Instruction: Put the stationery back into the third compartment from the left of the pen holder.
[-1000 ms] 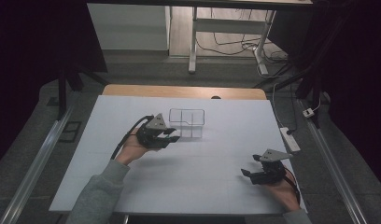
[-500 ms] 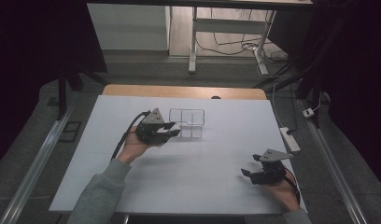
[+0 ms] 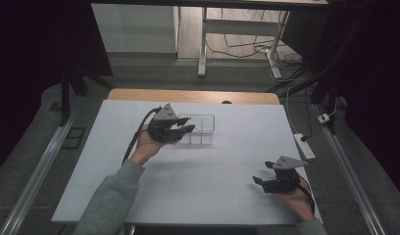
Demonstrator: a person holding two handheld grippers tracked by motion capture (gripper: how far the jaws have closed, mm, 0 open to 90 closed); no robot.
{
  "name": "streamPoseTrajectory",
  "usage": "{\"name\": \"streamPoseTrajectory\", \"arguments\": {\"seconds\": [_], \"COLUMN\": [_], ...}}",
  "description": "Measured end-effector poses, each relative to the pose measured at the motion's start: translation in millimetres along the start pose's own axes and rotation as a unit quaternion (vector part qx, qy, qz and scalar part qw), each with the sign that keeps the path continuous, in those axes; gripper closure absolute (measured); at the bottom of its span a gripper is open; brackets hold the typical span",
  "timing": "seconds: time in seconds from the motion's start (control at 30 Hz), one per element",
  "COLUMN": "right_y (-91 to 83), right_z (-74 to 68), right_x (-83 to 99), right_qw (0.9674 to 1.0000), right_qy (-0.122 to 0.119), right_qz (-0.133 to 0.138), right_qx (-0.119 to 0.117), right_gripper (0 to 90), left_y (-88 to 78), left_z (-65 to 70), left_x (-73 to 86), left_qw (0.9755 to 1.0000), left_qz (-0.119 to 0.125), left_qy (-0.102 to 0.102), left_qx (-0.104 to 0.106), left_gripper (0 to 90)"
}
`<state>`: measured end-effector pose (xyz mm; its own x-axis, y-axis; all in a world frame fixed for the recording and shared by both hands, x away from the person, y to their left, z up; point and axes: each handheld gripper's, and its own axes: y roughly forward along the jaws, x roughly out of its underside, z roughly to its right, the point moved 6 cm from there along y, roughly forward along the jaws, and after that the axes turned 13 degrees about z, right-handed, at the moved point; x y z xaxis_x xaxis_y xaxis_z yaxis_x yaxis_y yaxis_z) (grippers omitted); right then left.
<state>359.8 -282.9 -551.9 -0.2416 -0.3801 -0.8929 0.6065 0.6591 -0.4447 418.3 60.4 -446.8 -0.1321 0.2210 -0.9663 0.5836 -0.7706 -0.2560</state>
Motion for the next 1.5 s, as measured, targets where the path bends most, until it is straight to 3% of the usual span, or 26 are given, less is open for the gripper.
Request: {"name": "streamPoseTrajectory", "arguments": {"seconds": [0.6,1.0,1.5], "right_y": [0.4,-0.2,0.6], "right_z": [0.9,1.8,2.2], "right_x": [0.3,0.2,1.1], "right_qw": [1.0000,1.0000,1.0000], "right_qy": [0.005,0.006,0.008], "right_qz": [0.001,0.003,0.001], "right_qx": [0.003,0.003,0.003], "right_gripper": [21.0,21.0,21.0], "left_y": [37.0,61.5,89.2], "left_z": [-13.4,-23.4,-32.6], "left_x": [-20.1,-27.4,-30.4], "left_qw": [0.9994,0.9996,0.9992], "left_qz": [0.015,0.002,-0.001], "left_qy": [-0.029,-0.022,-0.030], "left_qx": [-0.007,-0.019,-0.025], "left_gripper": [64.3,64.3,64.2]}}
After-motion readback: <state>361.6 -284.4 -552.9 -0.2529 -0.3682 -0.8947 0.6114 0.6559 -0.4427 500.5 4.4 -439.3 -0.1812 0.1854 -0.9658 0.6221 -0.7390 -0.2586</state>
